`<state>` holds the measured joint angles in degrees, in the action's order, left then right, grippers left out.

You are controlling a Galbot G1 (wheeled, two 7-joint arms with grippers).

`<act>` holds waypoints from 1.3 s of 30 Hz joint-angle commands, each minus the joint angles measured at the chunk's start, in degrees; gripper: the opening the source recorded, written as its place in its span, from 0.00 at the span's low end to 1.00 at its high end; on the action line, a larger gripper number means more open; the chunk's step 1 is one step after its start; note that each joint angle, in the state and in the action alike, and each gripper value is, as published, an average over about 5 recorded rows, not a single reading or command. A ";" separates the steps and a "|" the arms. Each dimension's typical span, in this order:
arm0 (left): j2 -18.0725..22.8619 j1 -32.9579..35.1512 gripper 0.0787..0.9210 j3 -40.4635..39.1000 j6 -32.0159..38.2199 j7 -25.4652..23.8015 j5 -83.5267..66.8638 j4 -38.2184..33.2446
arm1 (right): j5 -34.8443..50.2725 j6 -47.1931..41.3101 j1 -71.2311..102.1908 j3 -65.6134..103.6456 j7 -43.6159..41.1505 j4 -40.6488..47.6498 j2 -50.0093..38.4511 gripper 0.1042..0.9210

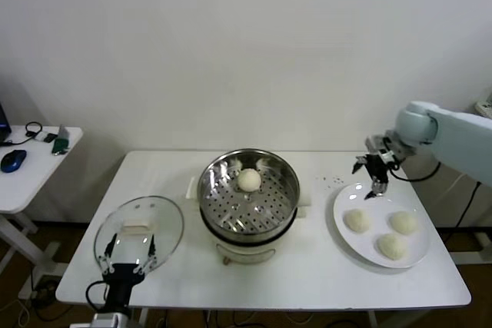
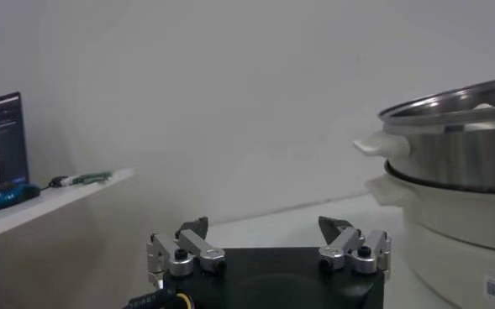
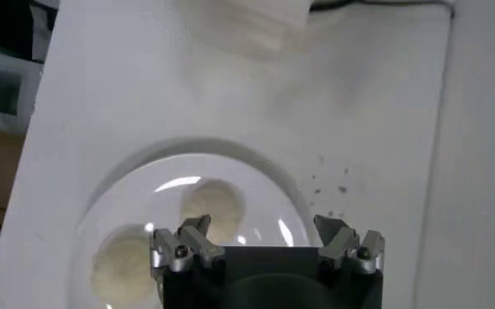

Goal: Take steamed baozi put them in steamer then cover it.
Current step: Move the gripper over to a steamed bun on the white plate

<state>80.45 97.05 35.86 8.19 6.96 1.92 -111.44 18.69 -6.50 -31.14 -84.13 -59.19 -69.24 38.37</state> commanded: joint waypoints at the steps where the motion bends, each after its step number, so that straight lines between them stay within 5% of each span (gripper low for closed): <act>1: 0.08 0.06 0.88 0.14 -0.10 0.45 0.02 0.27 | -2.91 -4.07 15.28 8.53 1.37 2.90 -3.08 0.88; 28: 0.44 -0.48 0.88 1.57 -0.68 0.97 -0.41 1.16 | -7.34 -1.44 23.78 18.41 1.37 14.91 5.97 0.88; 39: 0.49 -0.45 0.88 1.73 -0.78 1.14 -0.49 0.98 | -7.30 -0.92 23.88 19.03 0.43 15.45 5.73 0.70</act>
<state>81.01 96.60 37.48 7.46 8.06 1.49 -110.36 11.83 -7.59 -8.12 -66.13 -58.46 -54.88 43.60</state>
